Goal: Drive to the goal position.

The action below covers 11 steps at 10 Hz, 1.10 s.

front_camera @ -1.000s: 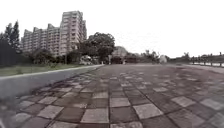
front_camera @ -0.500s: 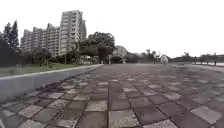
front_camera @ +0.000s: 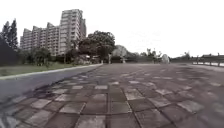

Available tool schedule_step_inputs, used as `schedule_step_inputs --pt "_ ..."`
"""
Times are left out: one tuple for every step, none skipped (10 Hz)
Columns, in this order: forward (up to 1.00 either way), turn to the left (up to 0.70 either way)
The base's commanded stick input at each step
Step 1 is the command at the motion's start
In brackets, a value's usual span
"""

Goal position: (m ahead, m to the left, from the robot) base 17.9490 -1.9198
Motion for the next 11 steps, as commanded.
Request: schedule_step_inputs --pt "1.0 0.0" --pt "1.0 -0.02" --pt "1.0 -0.15" --pt "1.0 -0.27" --pt "1.0 -0.32" --pt "1.0 -0.32" --pt "1.0 -0.32" --pt "1.0 0.0" --pt "1.0 0.0" --pt "1.0 0.0" --pt "1.0 0.0"
